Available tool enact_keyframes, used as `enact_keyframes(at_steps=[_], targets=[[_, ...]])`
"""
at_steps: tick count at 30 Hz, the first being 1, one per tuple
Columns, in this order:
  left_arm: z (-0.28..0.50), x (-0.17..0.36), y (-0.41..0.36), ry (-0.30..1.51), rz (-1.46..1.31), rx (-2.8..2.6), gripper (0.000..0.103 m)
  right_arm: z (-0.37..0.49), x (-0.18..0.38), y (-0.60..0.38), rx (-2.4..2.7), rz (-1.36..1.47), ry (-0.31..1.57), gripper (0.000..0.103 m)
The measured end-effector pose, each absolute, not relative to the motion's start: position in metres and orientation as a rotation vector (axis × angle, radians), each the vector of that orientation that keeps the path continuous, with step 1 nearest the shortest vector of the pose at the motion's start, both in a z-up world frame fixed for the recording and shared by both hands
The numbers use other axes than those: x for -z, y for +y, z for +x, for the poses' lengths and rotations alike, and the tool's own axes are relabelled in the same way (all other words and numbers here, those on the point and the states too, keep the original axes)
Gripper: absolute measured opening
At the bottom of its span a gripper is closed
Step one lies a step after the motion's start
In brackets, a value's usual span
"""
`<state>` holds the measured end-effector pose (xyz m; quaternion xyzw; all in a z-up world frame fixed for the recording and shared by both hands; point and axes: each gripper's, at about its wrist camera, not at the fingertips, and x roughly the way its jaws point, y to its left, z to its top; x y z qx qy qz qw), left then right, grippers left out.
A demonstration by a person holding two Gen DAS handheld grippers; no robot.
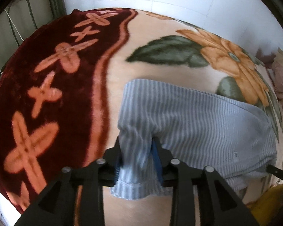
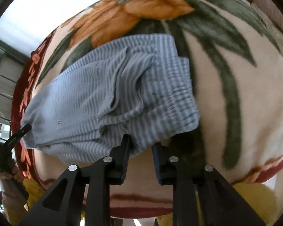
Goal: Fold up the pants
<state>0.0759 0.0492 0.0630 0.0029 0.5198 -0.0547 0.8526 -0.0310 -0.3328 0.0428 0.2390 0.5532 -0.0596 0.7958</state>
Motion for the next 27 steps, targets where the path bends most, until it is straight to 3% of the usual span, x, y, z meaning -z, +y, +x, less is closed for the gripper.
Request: enact_keyframes(at_steps=[5, 15, 27], targets=[[0.082, -0.069, 0.06, 1.074, -0.013, 0.097, 0.043, -0.026, -0.072, -0.355, 0.151, 0.422, 1.089, 0.046], [0.119, -0.074, 0.067, 1.044, -0.048, 0.092, 0.051, 0.034, -0.037, -0.402, 0.162, 0.546, 1.108, 0.047], [0.15, -0.046, 0.062, 1.113, -0.222, 0.205, 0.052, 0.041, -0.011, -0.401, 0.178, 0.608, 1.157, 0.052]])
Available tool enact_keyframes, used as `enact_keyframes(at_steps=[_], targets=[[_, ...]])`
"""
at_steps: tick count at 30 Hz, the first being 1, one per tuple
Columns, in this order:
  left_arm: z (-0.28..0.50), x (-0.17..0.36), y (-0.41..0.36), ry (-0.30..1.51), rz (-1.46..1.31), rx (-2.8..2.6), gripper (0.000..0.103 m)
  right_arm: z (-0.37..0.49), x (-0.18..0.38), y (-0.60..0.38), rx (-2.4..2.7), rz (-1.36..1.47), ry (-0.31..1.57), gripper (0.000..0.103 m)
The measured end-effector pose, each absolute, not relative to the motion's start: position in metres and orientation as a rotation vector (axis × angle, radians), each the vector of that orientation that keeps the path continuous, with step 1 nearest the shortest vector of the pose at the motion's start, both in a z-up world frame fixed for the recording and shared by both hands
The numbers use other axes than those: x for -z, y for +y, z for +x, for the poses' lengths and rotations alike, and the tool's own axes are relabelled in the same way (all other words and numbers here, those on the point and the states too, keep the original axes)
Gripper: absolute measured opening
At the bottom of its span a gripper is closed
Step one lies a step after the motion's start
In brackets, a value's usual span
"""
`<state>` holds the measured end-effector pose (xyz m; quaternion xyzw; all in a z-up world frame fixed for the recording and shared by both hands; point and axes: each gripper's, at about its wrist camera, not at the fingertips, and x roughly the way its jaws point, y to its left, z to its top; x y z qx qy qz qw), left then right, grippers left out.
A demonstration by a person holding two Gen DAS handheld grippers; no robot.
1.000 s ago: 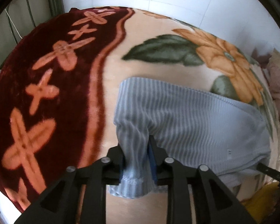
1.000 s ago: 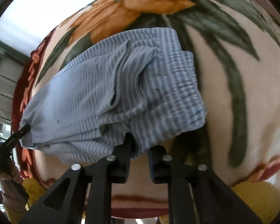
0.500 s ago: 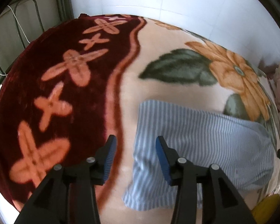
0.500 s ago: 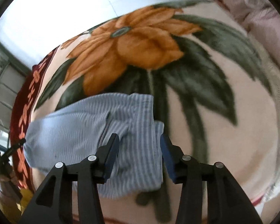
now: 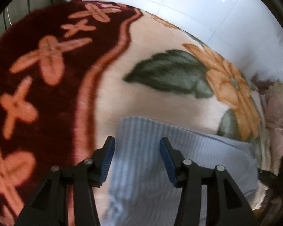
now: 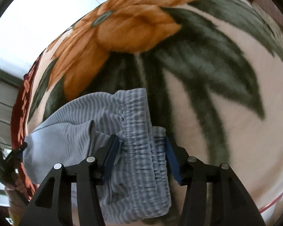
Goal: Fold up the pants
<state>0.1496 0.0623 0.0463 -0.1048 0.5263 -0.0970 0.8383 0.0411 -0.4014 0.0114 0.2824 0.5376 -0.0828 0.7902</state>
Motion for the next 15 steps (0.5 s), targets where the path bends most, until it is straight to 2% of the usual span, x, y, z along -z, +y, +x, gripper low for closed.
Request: enact_keyframes(at_steps=[1, 3, 4, 6, 8, 11, 13, 15], targets=[[0.15, -0.044, 0.06, 1.118, -0.23, 0.205, 0.052, 0.041, -0.012, -0.4, 0.174, 0.601, 1.157, 0.052], [0.15, -0.041, 0.055, 1.116, -0.217, 0.203, 0.051, 0.041, -0.014, -0.395, 0.16, 0.566, 1.155, 0.036], [0.148, -0.041, 0.053, 1.109, -0.209, 0.202, 0.048, 0.039, -0.017, -0.39, 0.152, 0.542, 1.147, 0.034], [0.144, -0.043, 0.05, 1.088, -0.191, 0.213, 0.027, 0.039, -0.023, -0.383, 0.148, 0.489, 1.128, 0.031], [0.139, -0.047, 0.049, 1.07, -0.181, 0.223, 0.019, 0.035, -0.033, -0.378, 0.141, 0.449, 1.097, 0.029], [0.13, -0.059, 0.052, 1.01, -0.187, 0.242, 0.016, 0.029, -0.058, -0.377, 0.13, 0.416, 1.002, 0.027], [0.123, -0.073, 0.055, 0.949, -0.194, 0.254, 0.015, 0.028, -0.073, -0.378, 0.105, 0.41, 0.952, 0.016], [0.121, -0.083, 0.055, 0.899, -0.18, 0.253, 0.013, 0.032, -0.083, -0.377, 0.101, 0.395, 0.918, 0.016]])
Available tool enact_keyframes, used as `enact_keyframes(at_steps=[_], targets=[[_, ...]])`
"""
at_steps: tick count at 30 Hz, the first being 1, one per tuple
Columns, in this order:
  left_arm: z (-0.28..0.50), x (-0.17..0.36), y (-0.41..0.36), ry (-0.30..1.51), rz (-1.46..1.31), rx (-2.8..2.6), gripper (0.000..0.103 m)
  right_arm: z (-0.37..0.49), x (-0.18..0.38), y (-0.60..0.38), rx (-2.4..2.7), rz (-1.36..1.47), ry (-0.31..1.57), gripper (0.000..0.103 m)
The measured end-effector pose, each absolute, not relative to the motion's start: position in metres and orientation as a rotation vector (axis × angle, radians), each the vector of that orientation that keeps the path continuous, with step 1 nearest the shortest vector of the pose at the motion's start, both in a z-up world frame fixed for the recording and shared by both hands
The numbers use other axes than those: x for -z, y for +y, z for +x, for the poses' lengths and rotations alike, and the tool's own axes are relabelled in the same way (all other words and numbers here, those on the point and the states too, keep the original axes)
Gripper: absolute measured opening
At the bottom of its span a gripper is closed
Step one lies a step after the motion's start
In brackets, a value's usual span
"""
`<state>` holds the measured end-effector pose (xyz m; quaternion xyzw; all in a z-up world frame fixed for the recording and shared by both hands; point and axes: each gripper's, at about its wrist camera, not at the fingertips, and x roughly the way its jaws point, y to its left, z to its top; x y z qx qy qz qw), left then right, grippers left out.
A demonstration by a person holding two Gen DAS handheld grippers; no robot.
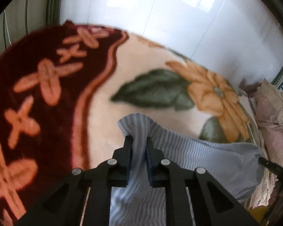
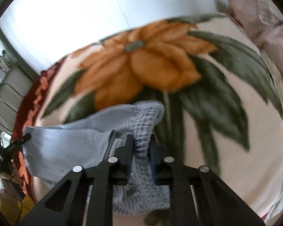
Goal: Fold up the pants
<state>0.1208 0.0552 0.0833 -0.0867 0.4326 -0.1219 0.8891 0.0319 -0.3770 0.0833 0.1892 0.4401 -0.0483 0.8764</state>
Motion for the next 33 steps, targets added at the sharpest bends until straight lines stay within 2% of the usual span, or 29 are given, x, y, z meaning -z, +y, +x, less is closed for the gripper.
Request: enact_keyframes(at_steps=[5, 11, 14, 16, 18, 19, 21, 24, 33], targets=[[0.126, -0.093, 0.061, 0.823, -0.163, 0.196, 0.006, 0.049, -0.086, -0.374, 0.1, 0.365, 0.888, 0.016], [0.14, -0.08, 0.083, 0.885, -0.184, 0.16, 0.005, 0.056, -0.051, -0.382, 0.187, 0.343, 1.023, 0.018], [0.138, -0.078, 0.088, 0.904, -0.174, 0.154, 0.006, 0.051, -0.044, -0.392, 0.232, 0.376, 1.035, 0.027], [0.136, -0.077, 0.089, 0.928, -0.174, 0.164, 0.011, 0.045, -0.05, -0.396, 0.282, 0.363, 1.012, 0.028], [0.13, -0.078, 0.089, 0.946, -0.168, 0.178, 0.025, 0.038, -0.06, -0.399, 0.301, 0.365, 0.975, 0.03], [0.127, -0.08, 0.089, 0.947, -0.165, 0.186, 0.029, 0.034, -0.066, -0.399, 0.307, 0.37, 0.958, 0.031], [0.118, -0.082, 0.088, 0.956, -0.151, 0.197, 0.044, 0.025, -0.075, -0.395, 0.303, 0.386, 0.922, 0.036], [0.105, -0.078, 0.086, 0.984, -0.143, 0.212, 0.055, 0.01, -0.081, -0.38, 0.251, 0.416, 0.913, 0.037], [0.079, -0.039, 0.079, 1.167, -0.15, 0.302, 0.056, -0.026, -0.051, -0.31, 0.117, 0.484, 1.011, 0.038]])
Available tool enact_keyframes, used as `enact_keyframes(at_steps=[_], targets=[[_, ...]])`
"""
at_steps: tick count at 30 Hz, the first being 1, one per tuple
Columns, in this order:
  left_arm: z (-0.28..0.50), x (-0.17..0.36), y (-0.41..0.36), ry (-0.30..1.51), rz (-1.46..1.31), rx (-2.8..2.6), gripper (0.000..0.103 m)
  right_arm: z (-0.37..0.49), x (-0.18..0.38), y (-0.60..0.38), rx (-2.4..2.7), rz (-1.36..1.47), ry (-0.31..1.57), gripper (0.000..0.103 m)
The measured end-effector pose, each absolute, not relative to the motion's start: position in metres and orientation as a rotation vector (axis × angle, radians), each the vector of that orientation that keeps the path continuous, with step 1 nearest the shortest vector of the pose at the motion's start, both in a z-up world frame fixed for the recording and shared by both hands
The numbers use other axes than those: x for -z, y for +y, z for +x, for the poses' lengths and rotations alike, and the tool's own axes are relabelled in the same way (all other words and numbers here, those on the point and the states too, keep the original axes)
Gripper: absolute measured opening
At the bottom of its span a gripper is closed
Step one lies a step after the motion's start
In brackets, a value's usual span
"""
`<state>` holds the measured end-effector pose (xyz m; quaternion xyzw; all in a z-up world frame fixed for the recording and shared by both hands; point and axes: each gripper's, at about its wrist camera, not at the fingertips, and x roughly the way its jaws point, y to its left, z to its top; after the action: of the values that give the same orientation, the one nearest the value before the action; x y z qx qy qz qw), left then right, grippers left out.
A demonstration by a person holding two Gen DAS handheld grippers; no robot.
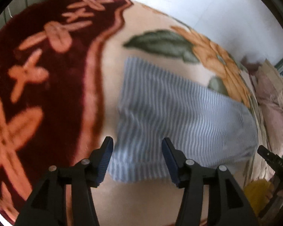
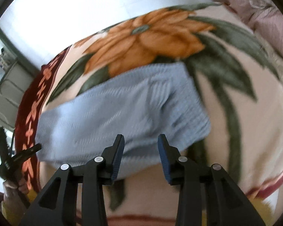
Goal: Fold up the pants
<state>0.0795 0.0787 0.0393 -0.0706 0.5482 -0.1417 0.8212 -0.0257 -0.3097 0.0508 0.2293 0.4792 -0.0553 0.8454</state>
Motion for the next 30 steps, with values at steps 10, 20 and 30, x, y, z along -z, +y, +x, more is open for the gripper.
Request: enact_keyframes(at_steps=[10, 20, 30], targets=[[0.067, -0.031, 0.08, 1.191, -0.193, 0.363, 0.028, -0.039, 0.001, -0.259, -0.026, 0.641, 1.144, 0.042], [0.065, -0.036, 0.088, 1.182, -0.106, 0.279, 0.066, -0.023, 0.011, -0.212, -0.157, 0.537, 1.124, 0.042], [0.07, -0.021, 0.078, 1.193, -0.123, 0.316, 0.037, -0.006, 0.015, -0.179, -0.219, 0.529, 1.125, 0.032]])
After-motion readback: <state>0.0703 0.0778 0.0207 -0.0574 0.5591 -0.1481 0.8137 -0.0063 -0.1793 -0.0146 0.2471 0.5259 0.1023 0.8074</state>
